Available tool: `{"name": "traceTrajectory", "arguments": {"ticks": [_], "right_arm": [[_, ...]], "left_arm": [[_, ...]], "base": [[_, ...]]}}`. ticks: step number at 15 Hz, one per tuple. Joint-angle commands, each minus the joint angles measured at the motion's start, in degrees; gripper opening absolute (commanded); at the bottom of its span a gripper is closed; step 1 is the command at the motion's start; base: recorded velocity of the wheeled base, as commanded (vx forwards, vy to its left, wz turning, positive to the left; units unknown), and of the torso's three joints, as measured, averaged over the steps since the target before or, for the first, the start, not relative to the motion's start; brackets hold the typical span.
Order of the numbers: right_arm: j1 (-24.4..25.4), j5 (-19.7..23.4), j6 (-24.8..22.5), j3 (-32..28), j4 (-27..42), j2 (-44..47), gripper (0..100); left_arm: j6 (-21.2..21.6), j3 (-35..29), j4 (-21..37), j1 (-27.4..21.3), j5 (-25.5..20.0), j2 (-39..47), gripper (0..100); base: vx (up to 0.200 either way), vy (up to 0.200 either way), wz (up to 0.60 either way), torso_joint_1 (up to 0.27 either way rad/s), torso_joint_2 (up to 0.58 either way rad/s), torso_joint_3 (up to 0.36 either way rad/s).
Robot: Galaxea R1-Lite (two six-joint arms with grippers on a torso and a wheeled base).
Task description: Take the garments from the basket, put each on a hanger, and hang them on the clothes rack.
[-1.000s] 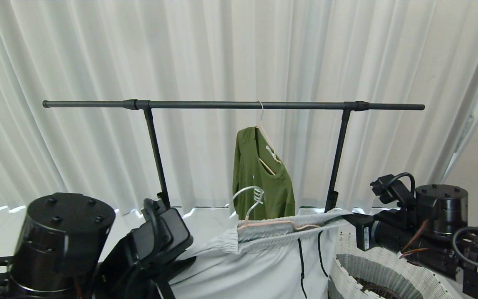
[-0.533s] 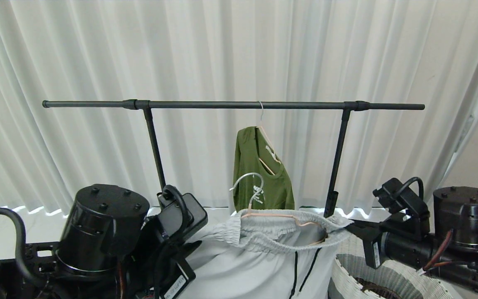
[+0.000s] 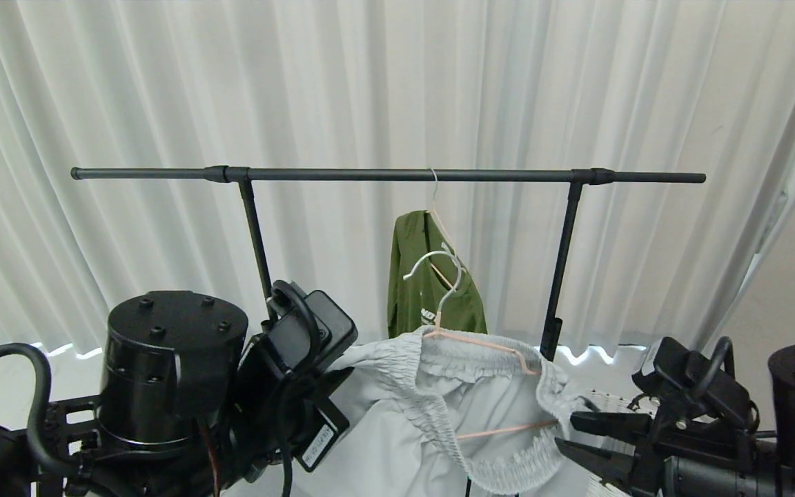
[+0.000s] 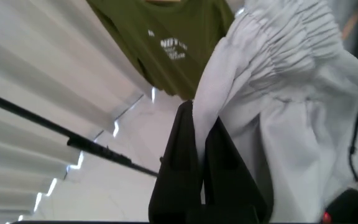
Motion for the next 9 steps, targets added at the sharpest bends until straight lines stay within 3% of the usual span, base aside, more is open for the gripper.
{"name": "traceTrajectory", "arguments": {"ticks": [1,5,8,9], "right_arm": [[0.31,-0.09,-0.62,0.31,0.17,-2.51,100],[-2.24,0.26,-4.05,-0.83,2.11,-2.68,100],[-6.98,3.86,-8.36,-3.65,4.74,-2.59,100],[-7.95,6.15,-9.94,-7.16,8.26,-2.15,100]], "left_arm": [[0.01,0.33,-1.95,-0.88,-0.01,-0.52,0],[0.19,2.26,-4.50,-2.03,-0.27,-1.93,0],[0.19,5.34,-8.54,-2.20,-0.80,-2.19,0],[0.36,7.18,-11.62,-2.20,-3.88,-2.37,0]], "base": [[0.000,0.000,0.00,0.000,0.00,0.000],[0.000,0.000,0.00,0.000,0.00,0.000],[0.000,0.000,0.00,0.000,0.00,0.000],[0.000,0.000,0.00,0.000,0.00,0.000]]}}
